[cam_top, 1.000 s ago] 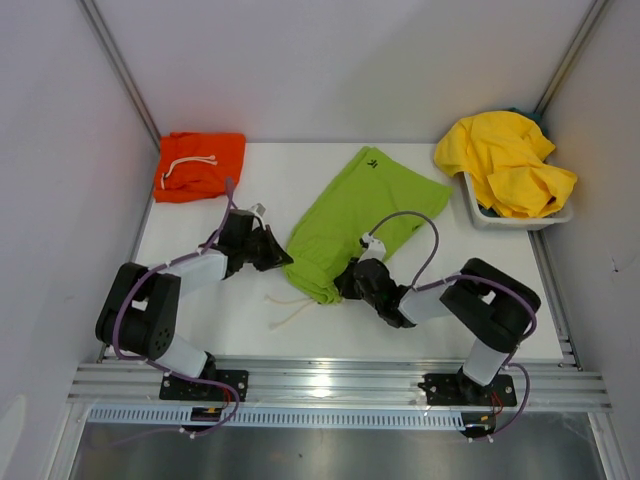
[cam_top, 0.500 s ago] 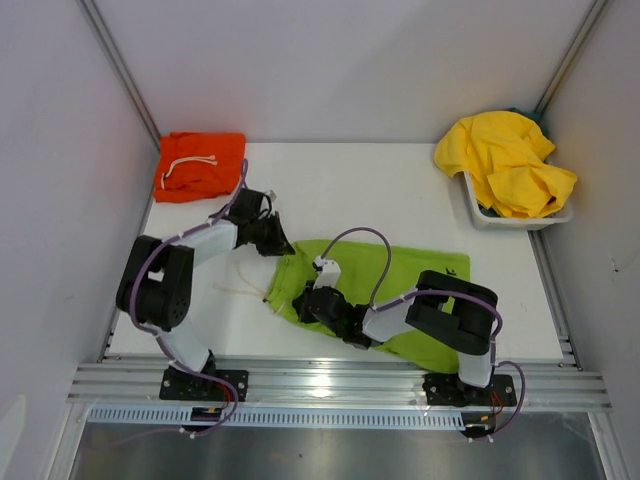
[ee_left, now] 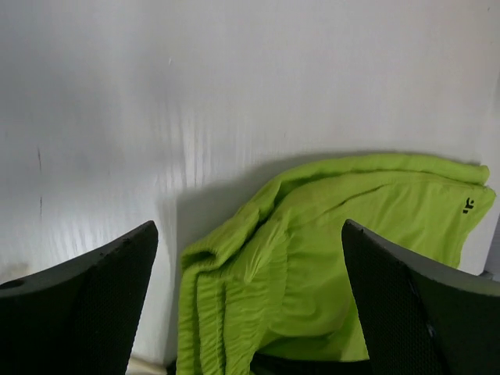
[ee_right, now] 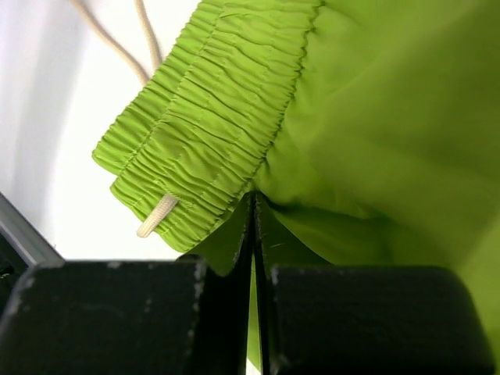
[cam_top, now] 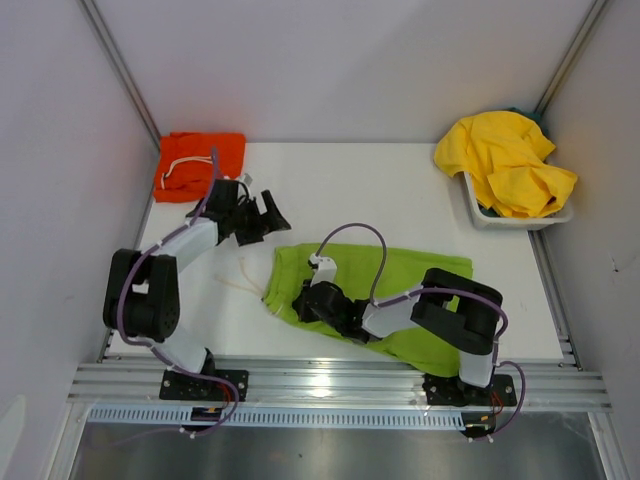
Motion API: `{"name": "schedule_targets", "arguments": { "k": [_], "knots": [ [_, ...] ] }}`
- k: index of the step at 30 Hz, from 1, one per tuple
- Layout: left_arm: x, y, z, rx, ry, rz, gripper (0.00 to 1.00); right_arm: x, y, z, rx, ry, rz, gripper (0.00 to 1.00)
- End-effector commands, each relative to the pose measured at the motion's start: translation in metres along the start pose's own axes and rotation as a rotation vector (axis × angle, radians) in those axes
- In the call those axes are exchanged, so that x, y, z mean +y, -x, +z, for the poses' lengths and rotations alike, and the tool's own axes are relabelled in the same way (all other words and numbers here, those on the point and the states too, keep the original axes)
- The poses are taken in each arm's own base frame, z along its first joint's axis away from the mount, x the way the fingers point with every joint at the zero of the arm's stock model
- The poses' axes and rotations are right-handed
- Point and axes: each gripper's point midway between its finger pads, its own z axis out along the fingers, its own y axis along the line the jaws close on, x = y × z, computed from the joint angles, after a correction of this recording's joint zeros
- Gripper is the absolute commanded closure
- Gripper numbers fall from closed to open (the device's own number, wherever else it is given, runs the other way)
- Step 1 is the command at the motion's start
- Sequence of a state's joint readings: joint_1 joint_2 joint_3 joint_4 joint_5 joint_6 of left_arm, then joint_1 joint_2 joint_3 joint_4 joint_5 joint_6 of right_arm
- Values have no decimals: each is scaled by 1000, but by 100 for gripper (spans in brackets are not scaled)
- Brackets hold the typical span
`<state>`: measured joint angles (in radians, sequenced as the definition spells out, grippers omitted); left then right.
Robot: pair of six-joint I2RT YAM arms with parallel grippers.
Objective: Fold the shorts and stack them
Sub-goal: Fold the shorts
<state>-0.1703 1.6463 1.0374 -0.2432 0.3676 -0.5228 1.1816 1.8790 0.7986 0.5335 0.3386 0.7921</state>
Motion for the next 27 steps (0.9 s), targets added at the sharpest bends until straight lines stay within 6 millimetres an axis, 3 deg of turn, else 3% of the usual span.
{"name": "schedule_targets", "arguments": {
  "k": [1,2,3,7,9,10,12,13,20,27],
  "knots": [
    [-9,-11,-21,-60,-80,-41,1,-38,-13,-15,89,-103,-102,100],
    [-14,-9,-31,-93,-96,-38,1,-39,-8,-15,88,-103,-100,100],
    [-5,-28,-29,-73,-94,-57,1,-36,-2,-17,76,-93,-103,100],
    [6,-63,-34,-57,-113,-84,1,-30,18,-23,46,-73,-96,100],
    [7,-68,-37,-69,-127,-88,1,-29,23,-27,41,-73,-96,100],
    [15,-84,-34,-44,-126,-100,1,-26,29,-30,28,-64,-92,100],
    [13,-90,-37,-53,-141,-103,1,-26,33,-34,23,-65,-91,100],
    [21,-102,-35,-38,-125,-116,1,-23,39,-38,11,-57,-87,100],
    [30,-123,-45,-46,-108,-136,1,-22,62,-48,-22,-65,-83,100],
    [23,-138,-35,22,-158,-169,1,-47,81,-36,-7,-93,-34,100]
  ]
}}
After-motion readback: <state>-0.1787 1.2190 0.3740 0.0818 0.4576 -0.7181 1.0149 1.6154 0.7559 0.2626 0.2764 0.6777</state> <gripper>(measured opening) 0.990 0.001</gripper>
